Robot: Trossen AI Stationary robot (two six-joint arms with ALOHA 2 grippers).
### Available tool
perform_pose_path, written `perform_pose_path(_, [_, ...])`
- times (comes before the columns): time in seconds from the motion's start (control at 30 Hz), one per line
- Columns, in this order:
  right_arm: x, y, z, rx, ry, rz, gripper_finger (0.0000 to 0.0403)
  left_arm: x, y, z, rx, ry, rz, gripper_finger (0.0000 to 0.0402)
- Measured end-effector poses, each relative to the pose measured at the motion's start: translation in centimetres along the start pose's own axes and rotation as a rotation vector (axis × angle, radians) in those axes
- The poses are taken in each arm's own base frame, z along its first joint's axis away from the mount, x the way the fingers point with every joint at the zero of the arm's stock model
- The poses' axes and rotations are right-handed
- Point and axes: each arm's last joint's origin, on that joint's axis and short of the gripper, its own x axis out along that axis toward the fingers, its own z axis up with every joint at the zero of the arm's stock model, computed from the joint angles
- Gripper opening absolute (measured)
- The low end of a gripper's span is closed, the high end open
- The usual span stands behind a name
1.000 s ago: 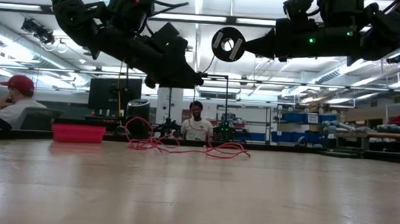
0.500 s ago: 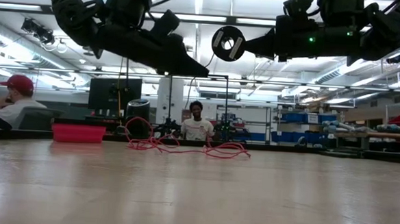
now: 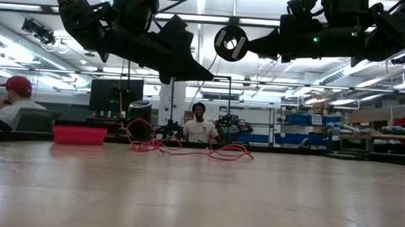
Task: Coil cords
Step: Uncoil the wire to the spool
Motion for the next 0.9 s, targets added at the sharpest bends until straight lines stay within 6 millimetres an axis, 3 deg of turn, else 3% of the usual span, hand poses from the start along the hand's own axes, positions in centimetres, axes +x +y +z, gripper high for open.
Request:
perform_pose_path(0.27, [0.0, 0.0, -0.3, -0.013, 0.025, 0.016, 0.0000, -0.2, -0.1, 0.4, -0.001, -0.012, 0.011, 0.0002])
perform_pose_path(0.63, [0.0, -0.1, -0.6, -0.035, 0.057, 0.017, 0.0000, -3.4, 0.8, 4.6, 0.103, -0.087, 0.094, 0.0000])
perform_pose_path(0.9, [0.0, -0.5, -0.9, -0.043, 0.086, -0.032, 0.0000, -3.8, -0.3, 4.9, 0.094, -0.110, -0.109, 0.0000])
